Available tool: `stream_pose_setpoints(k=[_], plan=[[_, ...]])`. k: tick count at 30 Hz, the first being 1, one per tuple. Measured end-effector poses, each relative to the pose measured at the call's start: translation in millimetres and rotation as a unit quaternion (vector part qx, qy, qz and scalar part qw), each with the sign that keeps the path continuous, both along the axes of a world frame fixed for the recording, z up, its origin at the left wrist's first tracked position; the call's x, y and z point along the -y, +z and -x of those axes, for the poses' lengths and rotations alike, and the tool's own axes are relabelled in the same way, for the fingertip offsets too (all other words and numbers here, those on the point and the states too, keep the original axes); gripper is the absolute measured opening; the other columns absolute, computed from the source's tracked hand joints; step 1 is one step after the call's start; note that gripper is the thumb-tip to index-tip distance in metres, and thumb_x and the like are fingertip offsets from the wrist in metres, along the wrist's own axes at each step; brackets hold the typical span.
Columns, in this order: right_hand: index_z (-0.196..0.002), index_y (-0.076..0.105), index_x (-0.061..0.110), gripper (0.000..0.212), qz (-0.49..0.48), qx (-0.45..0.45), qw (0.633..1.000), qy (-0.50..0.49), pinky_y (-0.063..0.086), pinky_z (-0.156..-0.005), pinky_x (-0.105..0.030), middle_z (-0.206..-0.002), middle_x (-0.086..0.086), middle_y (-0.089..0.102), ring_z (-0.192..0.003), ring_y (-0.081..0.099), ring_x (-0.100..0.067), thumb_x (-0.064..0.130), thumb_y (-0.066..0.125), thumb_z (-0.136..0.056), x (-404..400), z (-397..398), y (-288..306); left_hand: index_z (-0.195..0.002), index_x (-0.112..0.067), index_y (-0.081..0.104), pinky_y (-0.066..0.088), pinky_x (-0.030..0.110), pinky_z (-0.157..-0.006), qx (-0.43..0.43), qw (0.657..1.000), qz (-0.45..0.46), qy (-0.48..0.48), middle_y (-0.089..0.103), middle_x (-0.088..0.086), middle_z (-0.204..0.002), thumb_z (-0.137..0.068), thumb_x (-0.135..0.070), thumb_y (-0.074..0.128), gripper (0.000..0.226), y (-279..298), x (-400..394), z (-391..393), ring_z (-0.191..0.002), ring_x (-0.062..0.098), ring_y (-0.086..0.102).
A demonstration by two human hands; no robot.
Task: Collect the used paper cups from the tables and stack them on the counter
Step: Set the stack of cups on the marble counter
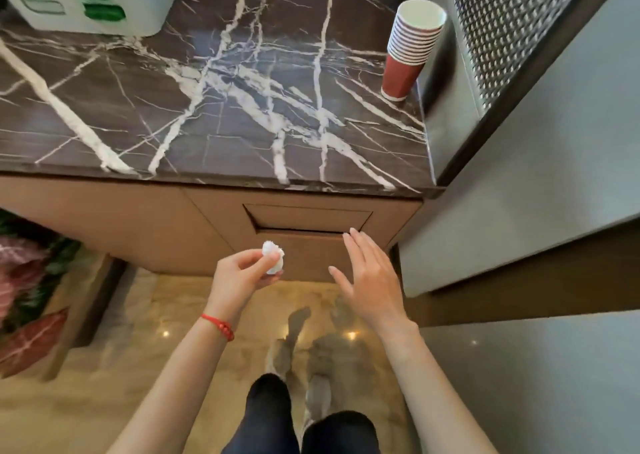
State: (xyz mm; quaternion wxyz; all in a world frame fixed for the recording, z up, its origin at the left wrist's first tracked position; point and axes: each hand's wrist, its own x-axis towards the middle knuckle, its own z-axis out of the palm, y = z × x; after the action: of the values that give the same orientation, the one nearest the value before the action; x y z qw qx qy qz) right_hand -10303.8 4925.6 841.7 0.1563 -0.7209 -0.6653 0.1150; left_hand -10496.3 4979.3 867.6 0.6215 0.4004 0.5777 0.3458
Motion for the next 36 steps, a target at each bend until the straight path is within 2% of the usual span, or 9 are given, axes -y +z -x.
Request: stream_pose_setpoints(k=[3,6,7,10,12,21,25,30,36], plan=[[-0.136,0.044,0.003,0.059,0.017,-0.009,1.0,-0.004,0.024,-0.109,-0.034,-0.141,-0.014,0.047,-0.133,0.042,-0.027,0.032,0.063,-0.088,-3.4,5.4,-15.4,-0.069,-0.017,0.074,0.055,0.021,-0.065,-0.008,1.0,0.016,0.009,0.072,-0.002,-0.072,-0.081,-0.02,0.067,0.014,-18.8,-3.3,1.2,-0.076,0.018,0.07],[-0.131,0.05,-0.001,0.058,0.017,-0.002,1.0,-0.006,0.029,-0.106,-0.04,-0.136,-0.017,0.052,-0.127,0.049,-0.031,0.026,0.069,-0.084,-16.4,7.5,-37.4,-0.068,-0.017,0.074,0.054,0.02,-0.063,-0.008,0.999,0.022,0.026,0.071,-0.003,-0.069,-0.08,-0.021,0.069,0.014,-44.9,-16.2,-0.8,-0.074,0.016,0.069],[-0.132,0.048,-0.001,0.058,0.022,0.001,1.0,-0.003,0.028,-0.108,-0.039,-0.138,-0.017,0.05,-0.129,0.046,-0.03,0.027,0.067,-0.085,-21.9,6.8,-46.5,-0.067,-0.017,0.074,0.054,0.019,-0.061,-0.005,0.999,0.023,0.036,0.07,-0.003,-0.068,-0.079,-0.021,0.07,0.013,-54.6,-21.4,-1.8,-0.073,0.016,0.069],[-0.144,0.032,0.009,0.058,0.05,-0.005,0.999,-0.006,0.012,-0.114,-0.03,-0.154,-0.006,0.026,-0.143,0.022,-0.021,0.036,0.048,-0.095,-37.6,1.4,-78.7,-0.067,-0.017,0.075,0.053,0.017,-0.06,0.008,0.998,0.026,0.06,0.071,-0.003,-0.068,-0.077,-0.023,0.071,0.011,-83.6,-35.8,-4.8,-0.073,0.015,0.069],[-0.145,0.03,0.011,0.058,0.052,0.001,0.999,-0.016,0.01,-0.114,-0.03,-0.156,-0.004,0.022,-0.145,0.017,-0.02,0.037,0.045,-0.096,-45.7,-2.9,-99.4,-0.066,-0.021,0.076,0.052,0.016,-0.059,0.012,0.997,0.029,0.068,0.072,-0.004,-0.069,-0.077,-0.023,0.071,0.012,-101.5,-44.5,-7.2,-0.071,0.013,0.069],[-0.134,0.045,-0.003,0.06,-0.009,0.042,0.997,-0.06,0.034,-0.108,-0.049,-0.14,-0.019,0.047,-0.132,0.041,-0.034,0.02,0.069,-0.084,-71.0,-2.7,-155.6,-0.066,-0.021,0.074,0.055,0.02,-0.063,0.019,0.998,0.053,0.04,0.072,-0.004,-0.069,-0.08,-0.018,0.068,0.015,-154.5,-74.5,-29.8,-0.075,0.014,0.069],[-0.134,0.045,-0.002,0.059,-0.016,0.073,0.995,-0.067,0.024,-0.11,-0.047,-0.137,-0.018,0.05,-0.132,0.041,-0.034,0.02,0.068,-0.084,-79.6,-5.4,-168.0,-0.07,-0.016,0.072,0.057,0.021,-0.065,0.013,0.998,0.058,0.035,0.071,-0.002,-0.069,-0.08,-0.016,0.067,0.011,-170.8,-81.5,-38.3,-0.074,0.017,0.067],[-0.138,0.039,-0.001,0.059,-0.003,0.094,0.995,-0.045,0.02,-0.114,-0.047,-0.143,-0.017,0.043,-0.137,0.034,-0.032,0.022,0.061,-0.088,-87.0,-9.7,-177.9,-0.072,-0.014,0.072,0.057,0.024,-0.07,0.013,0.998,0.061,0.019,0.07,0.002,-0.073,-0.08,-0.016,0.067,0.01,-185.7,-83.4,-45.2,-0.075,0.016,0.067],[-0.142,0.031,0.001,0.067,-0.001,0.103,0.993,-0.05,0.008,-0.114,-0.047,-0.148,-0.016,0.036,-0.14,0.029,-0.03,0.021,0.062,-0.086,-98.5,-8.6,-184.6,-0.065,-0.019,0.073,0.054,0.018,-0.06,0.021,0.999,0.042,0.021,0.071,-0.003,-0.065,-0.081,-0.016,0.067,0.018,-193.8,-92.6,-53.6,-0.066,0.011,0.068]])
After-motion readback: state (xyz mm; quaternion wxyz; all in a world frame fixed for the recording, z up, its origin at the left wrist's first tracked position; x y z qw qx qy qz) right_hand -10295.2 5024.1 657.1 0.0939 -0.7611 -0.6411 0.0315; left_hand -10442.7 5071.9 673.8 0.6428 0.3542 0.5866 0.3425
